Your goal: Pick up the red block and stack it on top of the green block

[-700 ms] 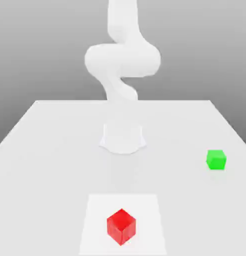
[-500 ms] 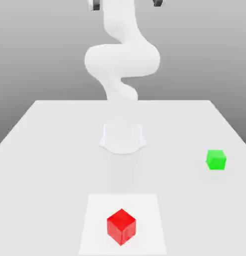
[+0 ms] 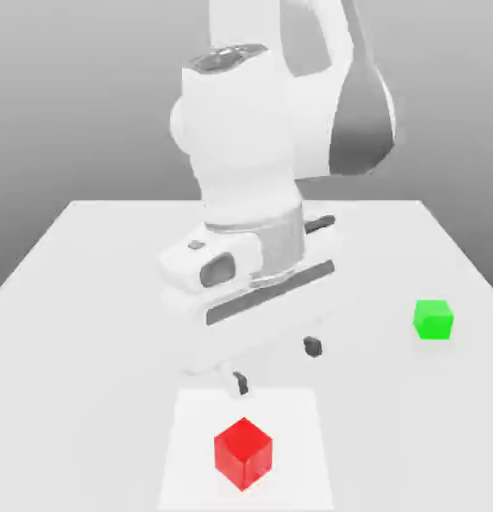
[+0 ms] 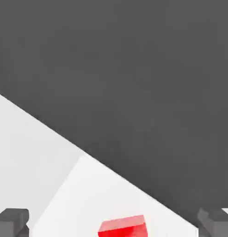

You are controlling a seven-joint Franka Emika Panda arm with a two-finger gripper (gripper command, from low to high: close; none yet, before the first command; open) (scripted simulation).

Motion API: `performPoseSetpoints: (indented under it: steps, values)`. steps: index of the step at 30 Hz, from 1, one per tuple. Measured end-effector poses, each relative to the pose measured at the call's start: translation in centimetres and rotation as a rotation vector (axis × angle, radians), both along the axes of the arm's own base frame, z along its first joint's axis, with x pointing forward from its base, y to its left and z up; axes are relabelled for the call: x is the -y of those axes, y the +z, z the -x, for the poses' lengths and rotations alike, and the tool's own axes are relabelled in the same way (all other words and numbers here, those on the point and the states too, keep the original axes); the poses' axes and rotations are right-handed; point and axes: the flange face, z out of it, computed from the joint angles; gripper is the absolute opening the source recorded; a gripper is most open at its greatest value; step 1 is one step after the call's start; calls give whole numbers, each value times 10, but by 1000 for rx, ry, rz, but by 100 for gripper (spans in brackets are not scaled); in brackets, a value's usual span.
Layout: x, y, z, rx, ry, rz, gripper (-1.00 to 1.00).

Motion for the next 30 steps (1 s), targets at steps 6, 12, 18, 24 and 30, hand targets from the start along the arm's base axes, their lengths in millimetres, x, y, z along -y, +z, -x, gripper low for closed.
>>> performPoseSetpoints:
  steps: [6, 12, 18, 24, 30]
  values:
    - [13, -64, 17, -58, 100, 107, 0]
    - [14, -114, 19, -64, 102, 109, -100]
    - [14, -117, 19, -66, 102, 108, -100]
    - [13, -76, 17, -61, 105, 111, -100]
    - [-55, -52, 38, -78, 285, 86, -100]
